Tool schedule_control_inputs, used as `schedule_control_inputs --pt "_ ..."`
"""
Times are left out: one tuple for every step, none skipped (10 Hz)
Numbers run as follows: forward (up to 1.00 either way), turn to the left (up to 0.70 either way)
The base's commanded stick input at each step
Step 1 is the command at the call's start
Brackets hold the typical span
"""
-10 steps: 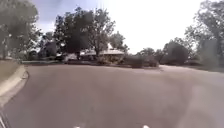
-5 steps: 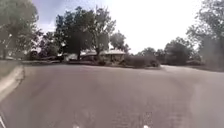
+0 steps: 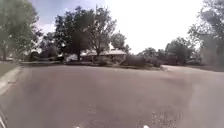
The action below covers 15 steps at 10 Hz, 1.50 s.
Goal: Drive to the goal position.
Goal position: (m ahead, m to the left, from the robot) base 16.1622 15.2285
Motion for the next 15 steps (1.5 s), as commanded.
schedule_control_inputs --pt "0.7 0.03" --pt "0.7 0.03" --pt "0.7 0.03" --pt "0.7 0.03" --pt "0.7 0.03" --pt "0.7 0.03" --pt "0.7 0.03" --pt "0.7 0.03" --pt "0.7 0.03" --pt "0.7 0.03" --pt "0.7 0.03" --pt "0.7 0.03" --pt "0.7 0.03" --pt "0.7 0.03" --pt "0.7 0.03"
